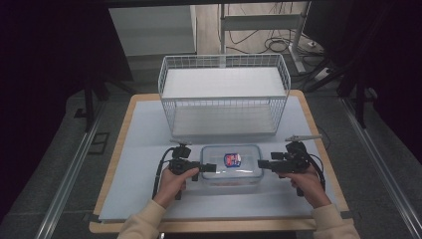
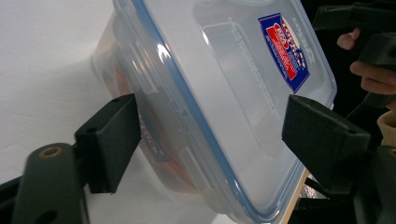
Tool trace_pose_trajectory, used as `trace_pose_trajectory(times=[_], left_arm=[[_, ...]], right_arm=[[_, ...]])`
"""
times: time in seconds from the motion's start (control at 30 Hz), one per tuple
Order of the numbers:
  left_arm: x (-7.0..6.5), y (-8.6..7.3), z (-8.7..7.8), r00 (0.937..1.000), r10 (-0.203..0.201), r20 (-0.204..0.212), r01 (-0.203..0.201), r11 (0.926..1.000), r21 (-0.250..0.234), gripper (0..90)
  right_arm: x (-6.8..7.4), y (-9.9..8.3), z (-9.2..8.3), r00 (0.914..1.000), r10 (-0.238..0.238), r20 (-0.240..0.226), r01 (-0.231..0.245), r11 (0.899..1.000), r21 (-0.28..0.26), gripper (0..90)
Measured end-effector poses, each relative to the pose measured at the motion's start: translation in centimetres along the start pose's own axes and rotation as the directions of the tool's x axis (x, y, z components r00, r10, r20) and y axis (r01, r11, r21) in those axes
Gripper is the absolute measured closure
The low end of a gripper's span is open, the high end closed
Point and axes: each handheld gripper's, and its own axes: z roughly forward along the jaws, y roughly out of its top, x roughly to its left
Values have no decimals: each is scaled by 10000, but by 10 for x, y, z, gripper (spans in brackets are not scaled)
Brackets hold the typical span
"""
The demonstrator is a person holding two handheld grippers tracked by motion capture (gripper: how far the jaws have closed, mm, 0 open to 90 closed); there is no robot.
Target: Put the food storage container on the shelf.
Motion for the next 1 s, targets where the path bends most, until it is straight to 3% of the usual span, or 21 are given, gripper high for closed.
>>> trace_pose_trajectory(times=[0.2,0.57,0.7,1.0], left_arm=[[0,0,-2,10000,-28,20,28,10000,-30,251],[2,-1,-3,9997,-191,134,193,9997,-145,275],[3,-2,-3,9997,-167,153,170,9997,-171,282],[-2,-5,-7,9997,245,9,-245,9994,-240,304]], right_arm=[[-8,-1,9,9972,630,-411,-622,9978,218,163],[-15,-1,29,9908,1074,-828,-996,9907,931,213],[-19,-3,34,9772,1580,-1414,-1430,9835,1112,254],[-22,-5,28,9616,2205,-1637,-2045,9727,1093,356]])
